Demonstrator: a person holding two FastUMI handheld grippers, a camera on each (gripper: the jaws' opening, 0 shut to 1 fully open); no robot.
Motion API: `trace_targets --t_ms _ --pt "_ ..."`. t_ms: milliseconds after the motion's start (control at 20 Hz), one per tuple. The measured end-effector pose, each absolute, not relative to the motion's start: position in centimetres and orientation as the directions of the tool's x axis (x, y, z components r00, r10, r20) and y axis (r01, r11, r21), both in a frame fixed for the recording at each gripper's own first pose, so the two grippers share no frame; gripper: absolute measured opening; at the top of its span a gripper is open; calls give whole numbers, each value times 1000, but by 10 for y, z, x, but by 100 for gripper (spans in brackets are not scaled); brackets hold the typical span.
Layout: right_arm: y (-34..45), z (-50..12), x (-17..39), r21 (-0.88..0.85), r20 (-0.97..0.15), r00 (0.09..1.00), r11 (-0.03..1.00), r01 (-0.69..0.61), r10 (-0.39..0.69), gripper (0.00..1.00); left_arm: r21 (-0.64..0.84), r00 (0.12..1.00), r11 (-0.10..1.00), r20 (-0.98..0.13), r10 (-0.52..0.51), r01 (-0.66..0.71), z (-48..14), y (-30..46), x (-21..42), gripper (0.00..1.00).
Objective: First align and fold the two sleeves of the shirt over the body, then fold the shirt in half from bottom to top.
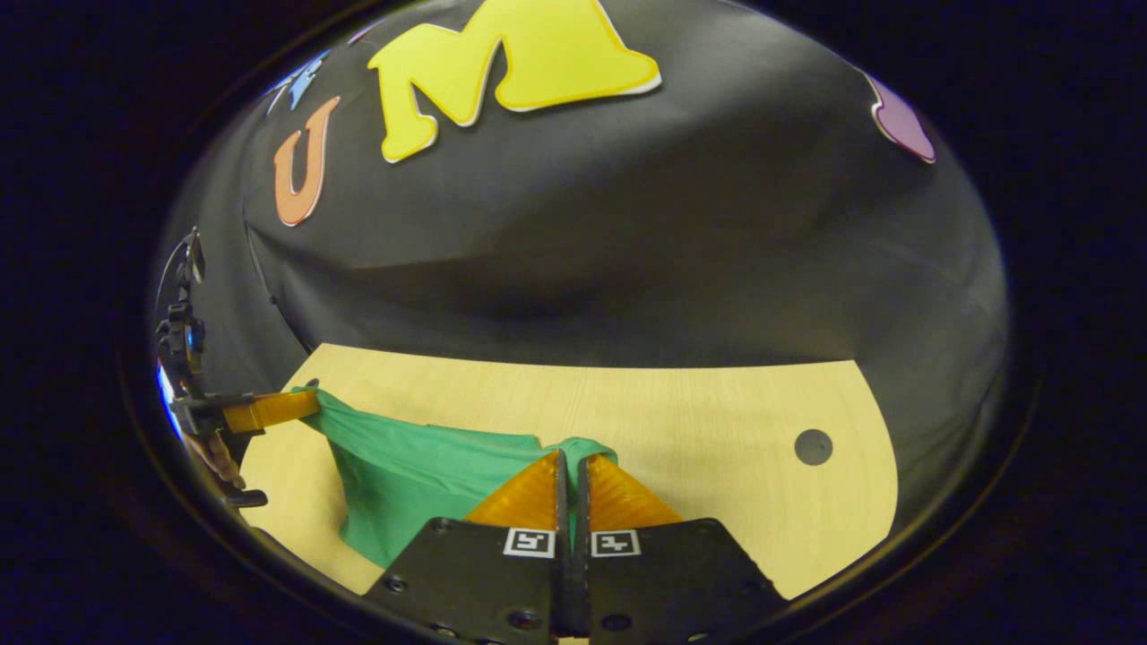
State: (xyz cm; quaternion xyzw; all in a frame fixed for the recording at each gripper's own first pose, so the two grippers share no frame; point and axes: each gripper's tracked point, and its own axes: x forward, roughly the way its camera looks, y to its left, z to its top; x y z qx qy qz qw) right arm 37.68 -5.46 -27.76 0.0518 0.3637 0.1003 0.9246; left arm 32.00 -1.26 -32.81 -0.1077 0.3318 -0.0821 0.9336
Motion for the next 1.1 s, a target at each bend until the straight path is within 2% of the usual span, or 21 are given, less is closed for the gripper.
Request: trace_targets --t_ms 100,200,250,300,350,550,600,650,700,800,1100 --pt "-58 -295 383 161 -672 711 978 -134 208 0 -232 784 972 -595 -176 42 -342 -4 330 8" --pt "-59 -312 390 146 -675 713 982 -122 189 1 -242 787 970 -593 -170 27 -357 -4 338 10" --pt "-56 -322 391 154 -684 703 981 -120 194 0 -237 785 971 -599 -158 15 -365 -3 339 15" --pt "-54 -333 388 167 -696 689 978 -122 204 6 -209 777 978 -615 -131 0 -376 2 339 18" --pt "-56 -345 384 154 -714 675 982 -109 187 8 -172 773 985 -627 -100 -12 -379 5 339 34" --pt "-58 -347 366 127 -704 688 984 -121 176 65 -127 780 990 -625 -35 -57 -375 15 325 100" --pt "-63 -341 361 109 -695 701 987 -115 158 83 -128 785 989 -619 -24 -71 -368 17 318 100" --pt "-65 -332 356 104 -679 718 988 -113 153 84 -132 790 987 -613 -11 -88 -360 20 313 100" --pt "-68 -318 348 92 -661 737 990 -107 141 92 -142 799 985 -601 -5 -101 -348 22 306 100" --pt "-74 -282 332 58 -612 783 994 -93 110 99 -149 822 982 -569 7 -112 -319 24 290 100" --pt "-66 -145 252 33 -425 901 996 -86 92 97 -131 916 990 -400 -12 -44 -182 19 220 100"
